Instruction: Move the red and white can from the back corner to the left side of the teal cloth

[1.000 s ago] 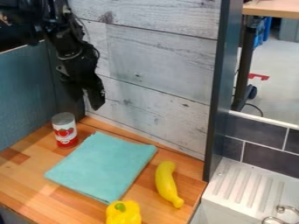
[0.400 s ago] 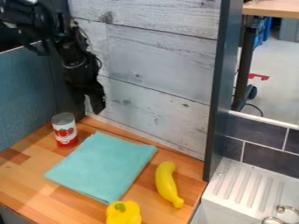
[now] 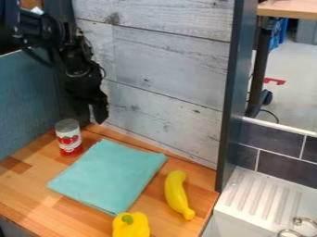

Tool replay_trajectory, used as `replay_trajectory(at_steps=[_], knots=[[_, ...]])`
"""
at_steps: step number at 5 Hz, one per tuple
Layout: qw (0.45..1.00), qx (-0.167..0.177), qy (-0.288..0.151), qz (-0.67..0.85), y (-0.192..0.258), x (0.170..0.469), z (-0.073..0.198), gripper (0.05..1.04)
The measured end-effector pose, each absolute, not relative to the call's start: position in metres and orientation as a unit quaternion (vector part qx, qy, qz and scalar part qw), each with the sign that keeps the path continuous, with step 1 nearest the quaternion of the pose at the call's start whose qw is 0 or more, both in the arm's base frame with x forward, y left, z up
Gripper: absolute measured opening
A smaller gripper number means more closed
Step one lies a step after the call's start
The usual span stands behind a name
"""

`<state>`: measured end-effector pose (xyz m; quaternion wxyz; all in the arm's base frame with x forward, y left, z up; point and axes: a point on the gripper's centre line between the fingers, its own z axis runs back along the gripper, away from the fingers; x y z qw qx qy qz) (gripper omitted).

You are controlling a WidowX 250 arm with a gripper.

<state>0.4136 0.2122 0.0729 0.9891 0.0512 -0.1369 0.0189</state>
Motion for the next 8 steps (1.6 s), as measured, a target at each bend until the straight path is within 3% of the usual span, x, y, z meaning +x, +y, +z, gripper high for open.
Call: replay_trajectory(at_steps=[2,3,5,6,8], knots=[[0.991,0.05,-0.119,0.036,0.218,0.404,0.059,1.003],[0.995,0.041,-0.082,0.044,0.212,0.382,0.035,1.002],[0.997,0.06,-0.017,0.047,0.205,0.318,0.039,1.002],[0.997,0.062,-0.001,0.051,0.208,0.296,0.052,1.003],[0.994,0.058,0.061,0.072,0.224,0.258,0.052,1.002]])
